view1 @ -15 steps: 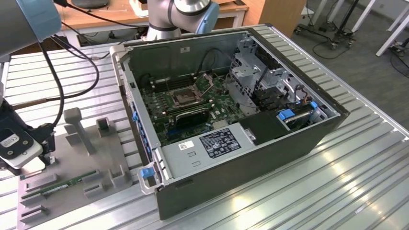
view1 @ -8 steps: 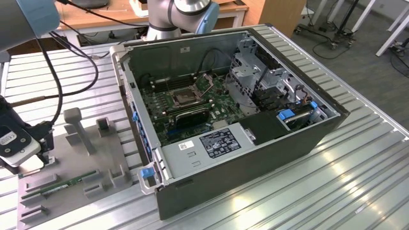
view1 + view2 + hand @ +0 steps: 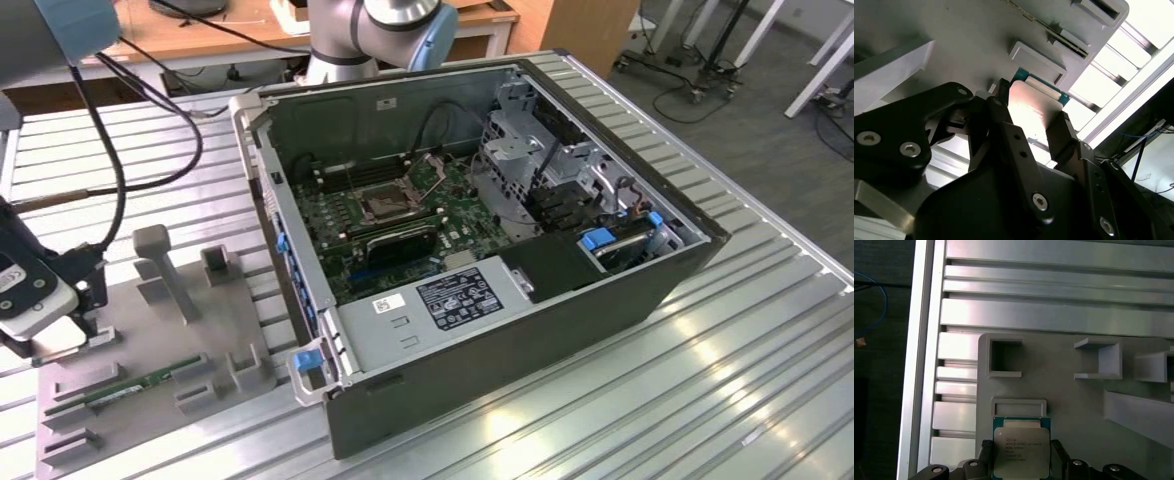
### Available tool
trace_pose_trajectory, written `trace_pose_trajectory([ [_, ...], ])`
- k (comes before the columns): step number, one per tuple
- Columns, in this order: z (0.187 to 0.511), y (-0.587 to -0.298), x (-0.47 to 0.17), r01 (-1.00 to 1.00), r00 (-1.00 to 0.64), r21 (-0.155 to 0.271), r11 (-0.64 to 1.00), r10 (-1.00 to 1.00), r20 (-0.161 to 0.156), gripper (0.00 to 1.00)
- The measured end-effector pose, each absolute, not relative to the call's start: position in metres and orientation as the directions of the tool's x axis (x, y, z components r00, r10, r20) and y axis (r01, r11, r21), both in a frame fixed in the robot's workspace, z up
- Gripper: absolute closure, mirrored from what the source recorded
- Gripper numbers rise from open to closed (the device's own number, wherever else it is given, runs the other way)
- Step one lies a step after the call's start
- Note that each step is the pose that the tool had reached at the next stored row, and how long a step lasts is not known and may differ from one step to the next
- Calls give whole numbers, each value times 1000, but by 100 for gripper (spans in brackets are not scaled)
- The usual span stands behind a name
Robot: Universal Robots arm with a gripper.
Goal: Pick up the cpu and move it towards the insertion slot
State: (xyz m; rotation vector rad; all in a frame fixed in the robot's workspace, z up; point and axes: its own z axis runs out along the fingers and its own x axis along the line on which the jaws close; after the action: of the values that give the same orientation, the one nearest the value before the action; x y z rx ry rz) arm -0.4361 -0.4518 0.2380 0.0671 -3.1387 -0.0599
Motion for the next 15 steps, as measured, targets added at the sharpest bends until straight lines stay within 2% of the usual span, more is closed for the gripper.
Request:
trace_pose_trajectory([
  [15, 261, -452, -436, -43, -999, 38, 998, -43, 1, 45],
])
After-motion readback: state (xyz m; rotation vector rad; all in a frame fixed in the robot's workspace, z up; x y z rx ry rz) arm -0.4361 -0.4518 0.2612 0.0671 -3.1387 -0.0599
